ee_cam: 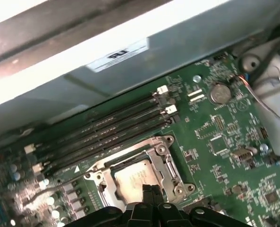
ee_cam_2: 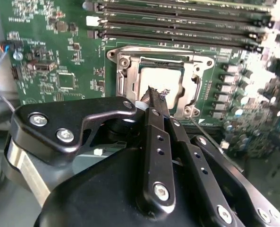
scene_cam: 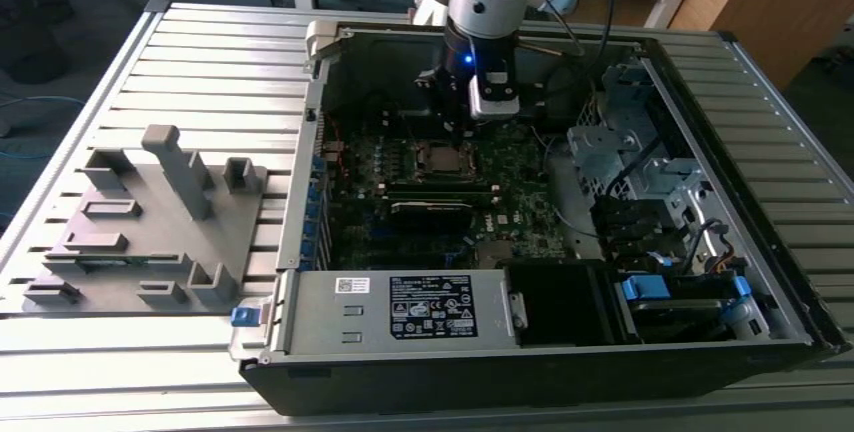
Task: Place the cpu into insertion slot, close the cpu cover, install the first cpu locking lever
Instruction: 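Close the cpu cover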
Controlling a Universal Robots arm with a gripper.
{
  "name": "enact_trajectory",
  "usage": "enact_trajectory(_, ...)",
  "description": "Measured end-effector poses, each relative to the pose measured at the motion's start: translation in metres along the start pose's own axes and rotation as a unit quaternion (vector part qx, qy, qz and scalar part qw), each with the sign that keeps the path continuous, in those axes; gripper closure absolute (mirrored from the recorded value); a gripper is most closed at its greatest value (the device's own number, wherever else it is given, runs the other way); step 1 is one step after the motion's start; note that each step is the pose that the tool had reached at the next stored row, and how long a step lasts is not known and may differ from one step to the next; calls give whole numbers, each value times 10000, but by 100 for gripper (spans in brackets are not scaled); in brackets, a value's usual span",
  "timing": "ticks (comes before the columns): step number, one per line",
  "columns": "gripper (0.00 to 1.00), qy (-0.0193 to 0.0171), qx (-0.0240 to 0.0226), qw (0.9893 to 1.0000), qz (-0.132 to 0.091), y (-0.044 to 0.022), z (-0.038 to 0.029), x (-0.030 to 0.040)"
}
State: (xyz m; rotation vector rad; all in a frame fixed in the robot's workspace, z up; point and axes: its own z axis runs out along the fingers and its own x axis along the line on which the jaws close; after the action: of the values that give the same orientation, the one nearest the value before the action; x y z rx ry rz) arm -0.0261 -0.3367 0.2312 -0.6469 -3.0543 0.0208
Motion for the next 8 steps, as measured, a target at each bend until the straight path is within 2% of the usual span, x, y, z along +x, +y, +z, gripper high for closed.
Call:
enact_trajectory(4,90,-6,6,9994,-359,0,10,0)
enact_trajectory(8,90,-11,13,9977,-677,0,18,0)
